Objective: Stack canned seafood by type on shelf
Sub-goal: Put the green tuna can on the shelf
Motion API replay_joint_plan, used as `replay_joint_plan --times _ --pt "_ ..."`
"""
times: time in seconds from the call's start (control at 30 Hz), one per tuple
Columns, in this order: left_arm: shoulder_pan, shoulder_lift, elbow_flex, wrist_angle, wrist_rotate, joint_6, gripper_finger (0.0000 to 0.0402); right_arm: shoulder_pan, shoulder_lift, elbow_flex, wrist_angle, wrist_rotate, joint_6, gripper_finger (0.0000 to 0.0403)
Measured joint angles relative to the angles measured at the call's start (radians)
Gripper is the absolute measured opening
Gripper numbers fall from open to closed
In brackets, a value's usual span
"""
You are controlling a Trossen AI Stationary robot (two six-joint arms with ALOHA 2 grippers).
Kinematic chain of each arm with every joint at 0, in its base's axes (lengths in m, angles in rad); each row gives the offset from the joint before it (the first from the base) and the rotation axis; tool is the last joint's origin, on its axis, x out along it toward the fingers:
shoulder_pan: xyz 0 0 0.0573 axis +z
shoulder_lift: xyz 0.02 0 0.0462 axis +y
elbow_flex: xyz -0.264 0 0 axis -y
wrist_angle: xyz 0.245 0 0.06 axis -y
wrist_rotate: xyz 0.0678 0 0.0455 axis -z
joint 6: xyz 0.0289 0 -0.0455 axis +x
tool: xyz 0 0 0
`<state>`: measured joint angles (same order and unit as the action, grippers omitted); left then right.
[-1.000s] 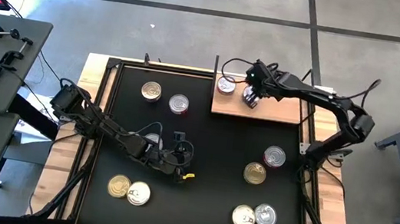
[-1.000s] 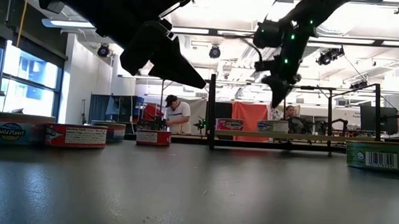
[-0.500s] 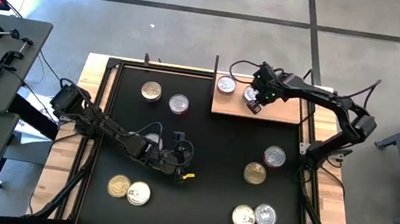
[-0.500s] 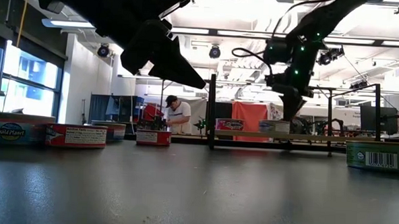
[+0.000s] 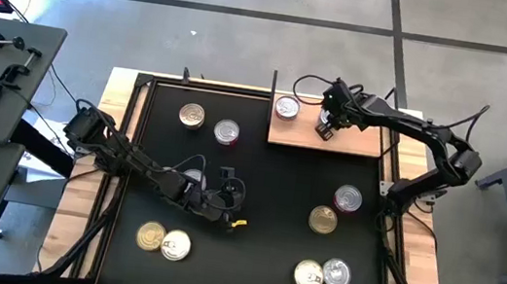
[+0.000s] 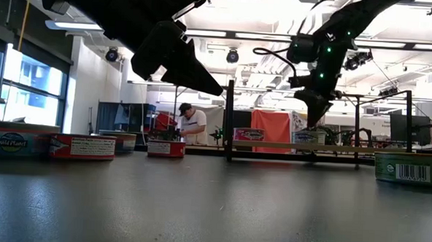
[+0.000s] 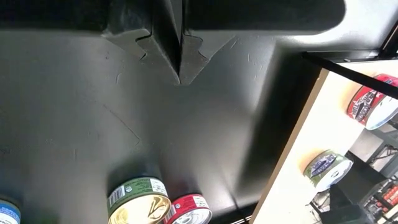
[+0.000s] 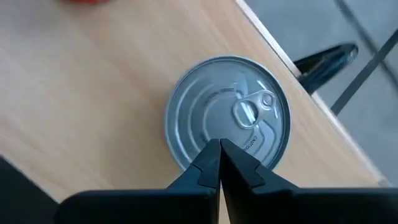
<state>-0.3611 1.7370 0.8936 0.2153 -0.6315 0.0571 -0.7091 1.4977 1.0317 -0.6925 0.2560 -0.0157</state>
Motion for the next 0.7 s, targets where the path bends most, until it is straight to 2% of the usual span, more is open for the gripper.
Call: replay_joint_plan --times 0.13,0.43,0.7 --pt "0.000 0.000 0.000 0.000 0.000 -0.001 0.0000 -0.024 0.037 0.000 0.017 -0.013 0.032 0.0000" --pt "0.000 0.000 0.000 -0.001 0.000 -0.001 0.0000 -0.019 0.111 0.005 0.164 -0.059 -0.121 0.0000" --pt "0.000 0.000 0.000 0.000 0.000 -0.002 0.0000 0.014 0.109 0.003 0.171 -0.048 -0.225 0.0000"
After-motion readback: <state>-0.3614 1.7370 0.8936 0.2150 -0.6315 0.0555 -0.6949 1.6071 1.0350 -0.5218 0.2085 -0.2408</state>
